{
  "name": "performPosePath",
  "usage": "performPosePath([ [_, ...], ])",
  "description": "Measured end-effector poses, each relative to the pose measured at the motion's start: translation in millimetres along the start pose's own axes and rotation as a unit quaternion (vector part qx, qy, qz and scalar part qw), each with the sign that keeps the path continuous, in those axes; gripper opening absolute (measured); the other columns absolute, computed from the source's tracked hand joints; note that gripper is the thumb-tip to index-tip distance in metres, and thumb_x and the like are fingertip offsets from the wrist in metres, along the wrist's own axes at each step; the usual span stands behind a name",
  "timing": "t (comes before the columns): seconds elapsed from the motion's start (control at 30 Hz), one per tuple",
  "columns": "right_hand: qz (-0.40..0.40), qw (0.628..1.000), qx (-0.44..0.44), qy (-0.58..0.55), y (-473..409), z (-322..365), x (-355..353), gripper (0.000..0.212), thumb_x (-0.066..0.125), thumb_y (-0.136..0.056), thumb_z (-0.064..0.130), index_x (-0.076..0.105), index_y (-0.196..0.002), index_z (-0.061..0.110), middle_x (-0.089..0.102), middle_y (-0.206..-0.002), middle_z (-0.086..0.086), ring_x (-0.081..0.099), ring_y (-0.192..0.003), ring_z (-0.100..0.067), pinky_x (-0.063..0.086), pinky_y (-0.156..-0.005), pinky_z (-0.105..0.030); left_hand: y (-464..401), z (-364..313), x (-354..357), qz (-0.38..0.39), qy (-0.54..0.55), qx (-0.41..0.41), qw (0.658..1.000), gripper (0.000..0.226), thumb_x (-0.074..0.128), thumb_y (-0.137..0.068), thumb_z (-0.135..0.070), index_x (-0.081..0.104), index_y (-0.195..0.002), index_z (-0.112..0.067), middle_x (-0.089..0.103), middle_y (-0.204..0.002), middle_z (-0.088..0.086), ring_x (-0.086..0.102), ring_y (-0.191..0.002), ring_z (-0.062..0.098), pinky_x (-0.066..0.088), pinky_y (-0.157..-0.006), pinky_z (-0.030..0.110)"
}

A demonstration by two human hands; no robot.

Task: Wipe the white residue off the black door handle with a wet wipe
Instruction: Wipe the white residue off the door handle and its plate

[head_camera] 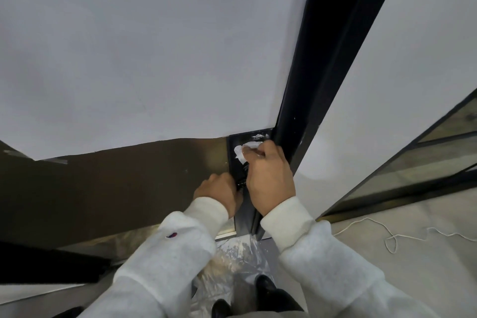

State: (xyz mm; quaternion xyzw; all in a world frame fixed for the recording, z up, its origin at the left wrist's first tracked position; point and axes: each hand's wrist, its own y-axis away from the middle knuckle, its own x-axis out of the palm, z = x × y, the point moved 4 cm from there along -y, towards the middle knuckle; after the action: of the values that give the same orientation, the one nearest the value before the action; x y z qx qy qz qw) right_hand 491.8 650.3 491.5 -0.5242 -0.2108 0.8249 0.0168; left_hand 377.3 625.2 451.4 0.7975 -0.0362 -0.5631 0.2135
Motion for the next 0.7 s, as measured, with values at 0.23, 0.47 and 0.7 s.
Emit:
performPosePath([
  [0.23, -0.012, 1.0, -0.021, 0.012, 2, -3, 6, 0.045, 0.071, -0.073, -0.002, 0.072, -0.116, 0.013, 0.06, -0.099, -0.014, 0.058, -0.09, -0.037, 0.059, -0.059, -0.045, -6, -5, -2, 0.0, -0.019, 0.06, 0.998, 0.031, 0.055, -0.089, -0.034, 0.062, -0.108, -0.011, 0.06, -0.11, 0.017, 0.061, -0.1, 0.04, 0.051, -0.081, 0.037],
  [0.47, -0.026, 0.999, -0.032, 0.006, 1, -3, 4, 0.047, 0.071, -0.071, -0.003, 0.073, -0.115, 0.013, 0.061, -0.096, -0.014, 0.059, -0.088, -0.037, 0.059, -0.06, -0.044, -8, -4, 5, -0.001, 0.085, 0.058, 0.995, 0.026, 0.058, -0.082, -0.03, 0.065, -0.1, -0.013, 0.061, -0.103, 0.02, 0.057, -0.1, 0.042, 0.052, -0.083, 0.039],
  [0.7, -0.1, 0.983, 0.052, -0.145, 7, -15, -2, 0.032, 0.064, -0.089, 0.007, 0.073, -0.118, 0.014, 0.066, -0.092, -0.01, 0.066, -0.073, -0.026, 0.057, -0.068, -0.033, -10, -4, 5, -0.03, 0.056, 0.055, 0.996, 0.037, 0.06, -0.082, -0.039, 0.065, -0.108, -0.014, 0.061, -0.106, 0.019, 0.059, -0.099, 0.043, 0.052, -0.085, 0.042],
])
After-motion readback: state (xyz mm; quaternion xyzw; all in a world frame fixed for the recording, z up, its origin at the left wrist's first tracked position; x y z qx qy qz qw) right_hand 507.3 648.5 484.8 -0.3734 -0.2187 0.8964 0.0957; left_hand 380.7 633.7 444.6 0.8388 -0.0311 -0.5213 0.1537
